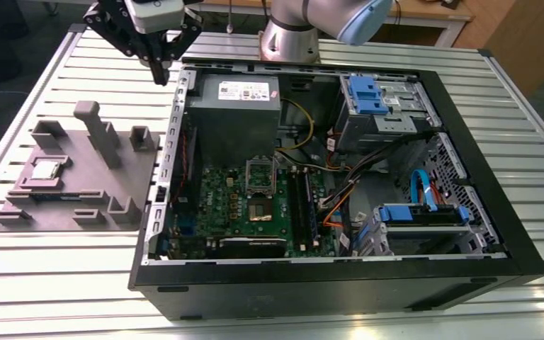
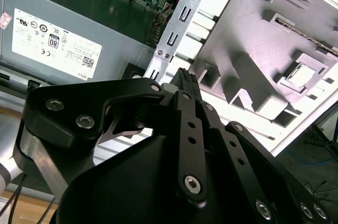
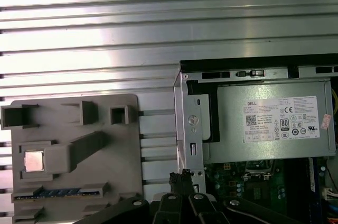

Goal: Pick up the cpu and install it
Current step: 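Reach for the cpu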

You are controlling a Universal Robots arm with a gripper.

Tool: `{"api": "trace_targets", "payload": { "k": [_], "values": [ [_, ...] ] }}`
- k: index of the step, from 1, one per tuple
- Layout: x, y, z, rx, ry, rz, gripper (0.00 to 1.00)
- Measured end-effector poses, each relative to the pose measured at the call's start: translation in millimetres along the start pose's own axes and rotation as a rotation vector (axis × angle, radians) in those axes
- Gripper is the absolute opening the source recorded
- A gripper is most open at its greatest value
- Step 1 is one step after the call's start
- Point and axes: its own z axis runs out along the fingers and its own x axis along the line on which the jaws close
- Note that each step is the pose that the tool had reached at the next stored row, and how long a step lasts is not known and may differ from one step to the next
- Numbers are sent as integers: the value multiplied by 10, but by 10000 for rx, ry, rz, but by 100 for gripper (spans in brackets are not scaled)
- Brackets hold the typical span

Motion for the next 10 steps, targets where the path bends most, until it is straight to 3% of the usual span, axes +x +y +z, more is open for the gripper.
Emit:
{"api": "trace_targets", "payload": {
  "k": [10],
  "values": [
    [23, -2, 3, 0, 0, 1, 10]
  ]
}}
